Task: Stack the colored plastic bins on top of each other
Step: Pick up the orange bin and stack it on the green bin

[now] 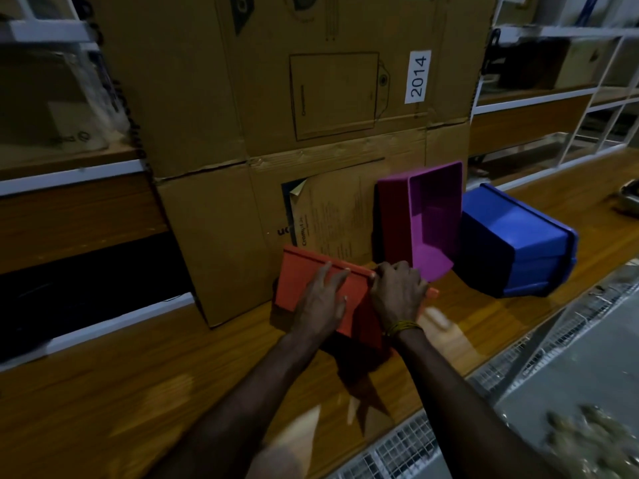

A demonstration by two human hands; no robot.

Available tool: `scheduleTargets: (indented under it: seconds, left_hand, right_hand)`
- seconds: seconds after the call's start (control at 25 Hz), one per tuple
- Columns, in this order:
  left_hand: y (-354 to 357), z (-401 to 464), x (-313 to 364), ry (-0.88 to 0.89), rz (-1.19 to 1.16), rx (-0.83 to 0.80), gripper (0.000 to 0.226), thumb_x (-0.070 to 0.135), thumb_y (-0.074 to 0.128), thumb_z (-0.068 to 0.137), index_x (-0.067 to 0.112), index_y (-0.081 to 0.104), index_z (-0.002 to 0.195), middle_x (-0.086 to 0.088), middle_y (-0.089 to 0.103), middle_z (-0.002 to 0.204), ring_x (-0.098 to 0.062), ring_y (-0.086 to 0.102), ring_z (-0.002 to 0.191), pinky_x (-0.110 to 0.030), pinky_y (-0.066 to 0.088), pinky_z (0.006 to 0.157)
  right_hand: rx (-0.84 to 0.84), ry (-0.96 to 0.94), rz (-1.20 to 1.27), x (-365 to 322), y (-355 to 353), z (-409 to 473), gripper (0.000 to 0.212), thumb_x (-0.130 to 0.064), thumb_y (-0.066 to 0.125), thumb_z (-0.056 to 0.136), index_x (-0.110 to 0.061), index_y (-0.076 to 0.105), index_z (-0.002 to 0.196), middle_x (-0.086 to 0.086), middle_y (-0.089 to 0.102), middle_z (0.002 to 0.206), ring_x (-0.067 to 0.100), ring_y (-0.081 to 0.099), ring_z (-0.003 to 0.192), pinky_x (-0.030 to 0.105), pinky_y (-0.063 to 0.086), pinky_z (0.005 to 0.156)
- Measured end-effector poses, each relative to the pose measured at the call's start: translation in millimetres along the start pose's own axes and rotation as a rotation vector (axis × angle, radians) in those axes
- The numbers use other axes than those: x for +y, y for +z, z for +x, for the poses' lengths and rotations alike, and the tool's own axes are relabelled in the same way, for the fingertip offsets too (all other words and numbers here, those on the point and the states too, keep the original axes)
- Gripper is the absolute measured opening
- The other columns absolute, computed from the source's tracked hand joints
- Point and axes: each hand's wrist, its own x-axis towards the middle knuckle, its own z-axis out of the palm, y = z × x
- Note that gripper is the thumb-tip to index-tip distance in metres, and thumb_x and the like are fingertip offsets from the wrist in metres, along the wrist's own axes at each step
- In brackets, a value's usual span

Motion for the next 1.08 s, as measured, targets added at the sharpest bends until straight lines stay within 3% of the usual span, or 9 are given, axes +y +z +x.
scheduleTargets:
  seconds: [0.16,0.24,0.4,0.52,0.64,0.84,0.96,1.04,1.08]
  left_hand:
    - [-24.3,-21.6,-28.0,-0.080,0.141,0.050,0.050,0.023,0.050,0.098,0.032,0.038,0.146,-0.005,0.027,0.160,-0.028,0.017,0.151,-0.048,0.021,0.119]
    - [-35.7,-33.3,-40.8,-0.163,0.227,0.023,0.042,0.024,0.048,0.099,0.030,0.046,0.141,-0.003,0.041,0.152,-0.028,0.020,0.150,-0.050,0.016,0.119]
    - [-53.9,-62.7,-54.6,-0.182,0.269,0.031,0.027,0.028,0.053,0.094,0.030,0.065,0.119,0.000,0.064,0.121,-0.023,0.054,0.121,-0.040,0.032,0.106]
    - [-55.7,-89.7,-53.7,-0.177,0.210,0.019,0.025,0.028,0.059,0.092,0.031,0.067,0.115,0.003,0.066,0.120,-0.018,0.057,0.118,-0.035,0.037,0.100]
    - [-54.5,-118.3,-53.2,-0.190,0.141,-0.015,0.023,0.025,0.064,0.088,0.029,0.068,0.110,0.004,0.068,0.118,-0.017,0.060,0.116,-0.031,0.043,0.096]
    - [-54.2,-164.5,-61.2,-0.221,0.064,-0.038,0.022,0.028,0.065,0.088,0.029,0.067,0.110,0.003,0.069,0.114,-0.018,0.065,0.105,-0.030,0.049,0.081]
    - [-59.7,-183.0,-65.7,-0.189,-0.065,-0.067,0.024,0.024,0.062,0.089,0.025,0.068,0.112,-0.004,0.072,0.094,-0.020,0.067,0.084,-0.029,0.048,0.067]
    - [-66.0,-191.4,-71.1,-0.198,-0.140,-0.040,0.024,0.023,0.059,0.089,0.024,0.069,0.111,-0.006,0.071,0.084,-0.020,0.065,0.074,-0.026,0.041,0.060]
    - [-70.1,-196.2,-75.3,-0.218,-0.134,-0.018,0.024,0.024,0.058,0.090,0.026,0.068,0.111,-0.004,0.071,0.086,-0.021,0.066,0.078,-0.026,0.041,0.062]
  right_hand:
    - [-0.132,-0.041,0.053,-6.6,1.8,-34.0,0.029,-0.033,0.056,0.094,-0.026,0.068,0.119,0.008,0.059,0.126,0.033,0.047,0.125,0.042,0.031,0.105]
    - [-0.179,-0.094,0.065,-5.6,0.0,-49.8,0.029,-0.033,0.057,0.094,-0.026,0.068,0.121,0.009,0.058,0.126,0.033,0.046,0.127,0.041,0.028,0.108]
    - [-0.101,-0.126,0.062,-9.6,-3.8,-82.1,0.025,-0.033,0.061,0.092,-0.025,0.072,0.114,0.010,0.059,0.118,0.033,0.049,0.121,0.041,0.034,0.105]
    - [-0.066,-0.048,0.036,-14.2,-0.2,-109.0,0.024,-0.031,0.060,0.093,-0.024,0.071,0.114,0.013,0.058,0.117,0.035,0.051,0.117,0.043,0.044,0.097]
    - [-0.176,0.011,0.233,-24.1,10.1,-131.7,0.031,-0.023,0.057,0.094,-0.015,0.066,0.123,0.017,0.058,0.121,0.038,0.057,0.114,0.040,0.048,0.093]
    - [-0.279,0.086,0.479,-56.9,26.0,-180.1,0.057,-0.030,0.057,0.097,-0.002,0.044,0.145,0.021,0.051,0.140,0.034,0.051,0.128,0.033,0.041,0.100]
    - [-0.350,0.104,0.524,-74.7,37.4,-200.1,0.075,-0.034,0.063,0.094,0.000,0.030,0.152,0.020,0.038,0.154,0.033,0.041,0.140,0.035,0.037,0.110]
    - [-0.405,0.080,0.543,-82.8,42.9,-207.8,0.074,-0.029,0.065,0.092,-0.002,0.031,0.151,0.017,0.040,0.154,0.033,0.042,0.141,0.041,0.040,0.113]
    - [-0.409,0.068,0.567,-85.6,44.9,-210.4,0.066,-0.024,0.065,0.091,-0.003,0.038,0.147,0.017,0.048,0.148,0.034,0.048,0.136,0.045,0.045,0.109]
